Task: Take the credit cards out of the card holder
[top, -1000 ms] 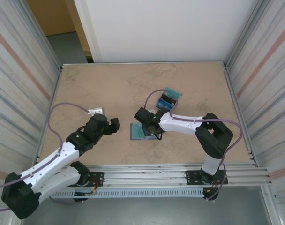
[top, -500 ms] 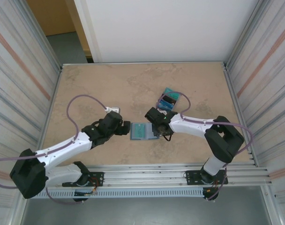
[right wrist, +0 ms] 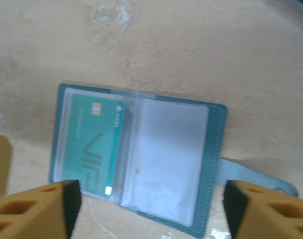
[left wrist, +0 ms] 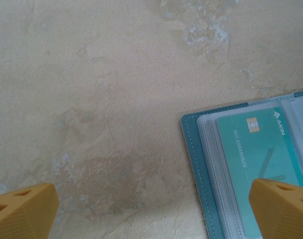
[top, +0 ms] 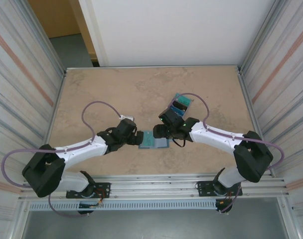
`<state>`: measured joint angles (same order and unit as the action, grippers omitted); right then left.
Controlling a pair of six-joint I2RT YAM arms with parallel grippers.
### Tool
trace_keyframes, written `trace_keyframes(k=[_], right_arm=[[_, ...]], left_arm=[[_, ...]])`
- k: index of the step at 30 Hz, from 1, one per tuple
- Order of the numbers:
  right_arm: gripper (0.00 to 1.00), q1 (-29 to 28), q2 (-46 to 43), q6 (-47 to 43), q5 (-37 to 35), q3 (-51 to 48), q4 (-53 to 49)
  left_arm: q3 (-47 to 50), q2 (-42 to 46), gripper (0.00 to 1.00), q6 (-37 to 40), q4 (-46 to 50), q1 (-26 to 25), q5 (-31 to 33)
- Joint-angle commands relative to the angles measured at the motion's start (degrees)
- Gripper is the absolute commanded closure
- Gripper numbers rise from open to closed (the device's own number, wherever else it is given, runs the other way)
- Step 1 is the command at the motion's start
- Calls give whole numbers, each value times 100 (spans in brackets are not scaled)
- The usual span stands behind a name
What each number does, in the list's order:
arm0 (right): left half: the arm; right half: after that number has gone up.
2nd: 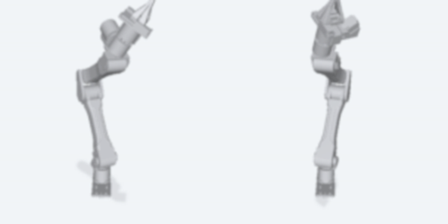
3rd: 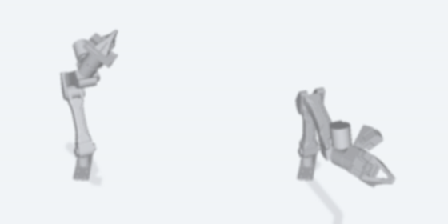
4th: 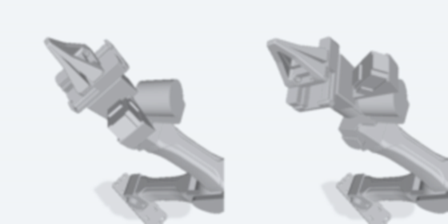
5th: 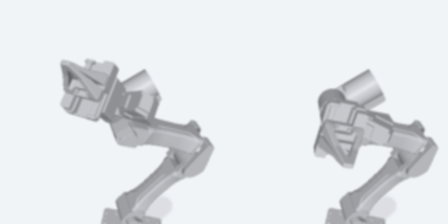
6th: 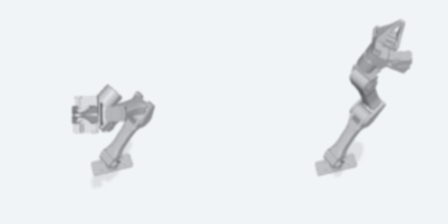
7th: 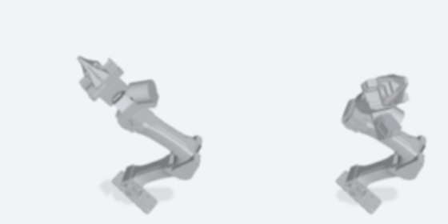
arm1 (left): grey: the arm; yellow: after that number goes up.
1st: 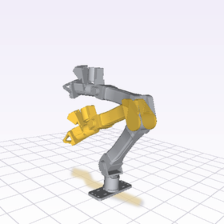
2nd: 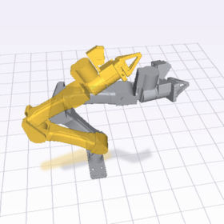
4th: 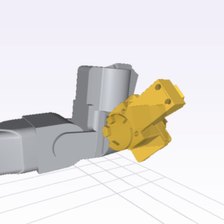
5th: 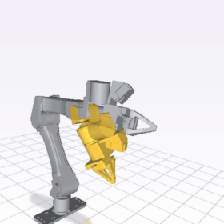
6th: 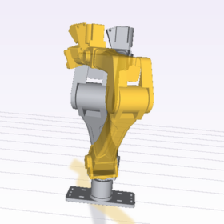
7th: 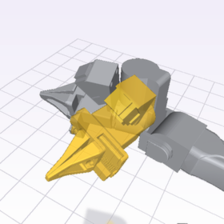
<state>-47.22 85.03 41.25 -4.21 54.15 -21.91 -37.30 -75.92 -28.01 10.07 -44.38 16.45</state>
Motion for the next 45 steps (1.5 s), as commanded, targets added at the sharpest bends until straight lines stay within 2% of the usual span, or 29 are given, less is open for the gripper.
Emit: trace_keyframes(k=[1, 3, 6, 7, 20, 45], right_arm=[[17, 71, 106, -41, 385, -37, 300], [27, 121, 238, -9, 648, -61, 464], [53, 264, 459, 90, 1186, -145, 795], [56, 297, 513, 125, 1331, -165, 900], [64, 438, 1111, 309, 2227, -341, 1682], [80, 591, 1411, 540, 2691, -602, 2218]], left_arm=[[-87, -147, 1, 69, -128, -35, -28], [-84, -244, 1, 58, -145, -23, -32], [-77, -397, 1, 11, -174, -27, -28], [-77, -444, 1, -2, -187, -21, -43], [-97, -877, 1, -84, -190, 26, -133], [-352, -1041, 1, -64, 301, -5, -20]])
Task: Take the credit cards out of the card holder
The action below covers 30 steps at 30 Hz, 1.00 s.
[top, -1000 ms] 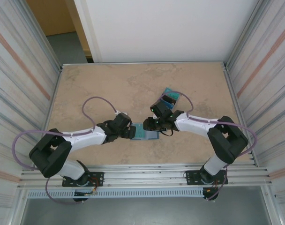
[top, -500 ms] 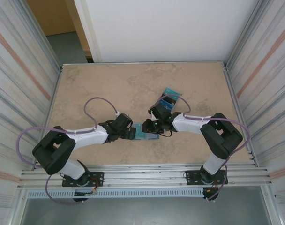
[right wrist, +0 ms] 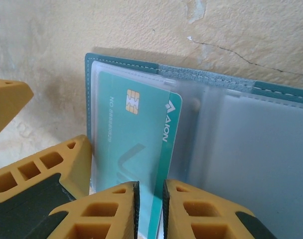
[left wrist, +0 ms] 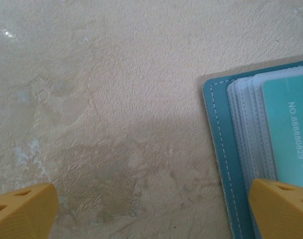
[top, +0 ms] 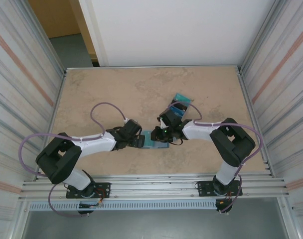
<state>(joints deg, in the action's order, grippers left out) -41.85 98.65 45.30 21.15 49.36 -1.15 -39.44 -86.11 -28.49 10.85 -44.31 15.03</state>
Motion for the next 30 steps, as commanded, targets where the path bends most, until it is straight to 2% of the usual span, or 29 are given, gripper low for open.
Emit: trace_keyframes(k=[1, 14, 30], right_arm=[[81, 71, 49, 161, 193, -150, 190], [80, 160, 141, 298, 322, -262, 361], [94, 343, 219, 673, 838, -619, 1313]], left_arm=[[-134, -37, 1, -17, 225, -14, 123], [-143, -56, 1, -38, 276, -33, 131], [-108, -73, 1, -76, 305, -51, 169]])
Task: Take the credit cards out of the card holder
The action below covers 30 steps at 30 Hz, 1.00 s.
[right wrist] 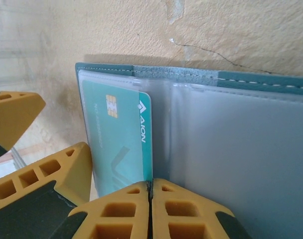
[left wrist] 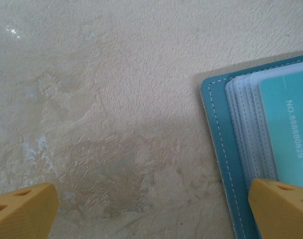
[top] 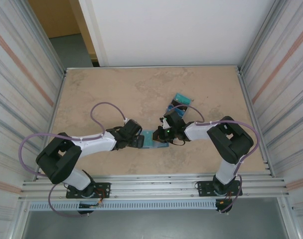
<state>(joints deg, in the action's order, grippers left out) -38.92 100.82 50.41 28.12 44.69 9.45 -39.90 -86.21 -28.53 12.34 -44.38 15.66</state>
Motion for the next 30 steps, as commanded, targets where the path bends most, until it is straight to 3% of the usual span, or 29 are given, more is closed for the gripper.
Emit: trace_keyframes(k=[1, 5, 30], right_arm=[[95, 68, -11, 162, 141, -172, 267], [100, 101, -118, 71, 56, -224, 166], [100, 326, -486, -905, -326, 372, -1549]], left_arm=[[-62, -64, 1, -72, 159, -44, 109], [-69, -72, 1, -60, 174, -44, 138], [-263, 11, 1, 149, 172, -44, 202]])
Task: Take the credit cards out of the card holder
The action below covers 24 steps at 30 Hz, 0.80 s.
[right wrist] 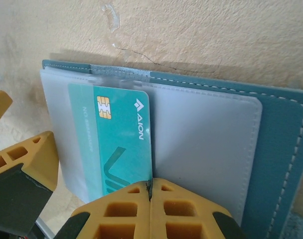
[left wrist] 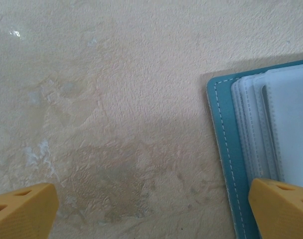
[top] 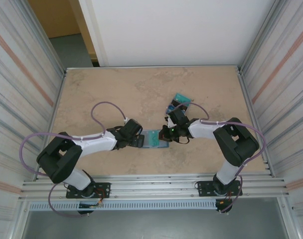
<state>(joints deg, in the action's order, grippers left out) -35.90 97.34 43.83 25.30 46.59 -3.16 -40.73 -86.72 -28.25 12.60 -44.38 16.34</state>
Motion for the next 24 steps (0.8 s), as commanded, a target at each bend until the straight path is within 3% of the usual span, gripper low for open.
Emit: trace_keyframes(k=[1, 6, 13, 24], right_arm=[[100, 23, -137, -248, -51, 187, -291], [98, 22, -159, -220, -38, 210, -294], [79, 29, -190, -57, -40, 102, -170], [78, 136, -115, 352, 371, -226, 578]], left_arm=[[-202, 91, 1, 135, 152, -44, 140], [-325, 249, 1, 254, 164, -80, 109], [-621, -78, 1, 454, 102, -174, 80], [-1007, -633, 1, 410, 375, -317, 236]])
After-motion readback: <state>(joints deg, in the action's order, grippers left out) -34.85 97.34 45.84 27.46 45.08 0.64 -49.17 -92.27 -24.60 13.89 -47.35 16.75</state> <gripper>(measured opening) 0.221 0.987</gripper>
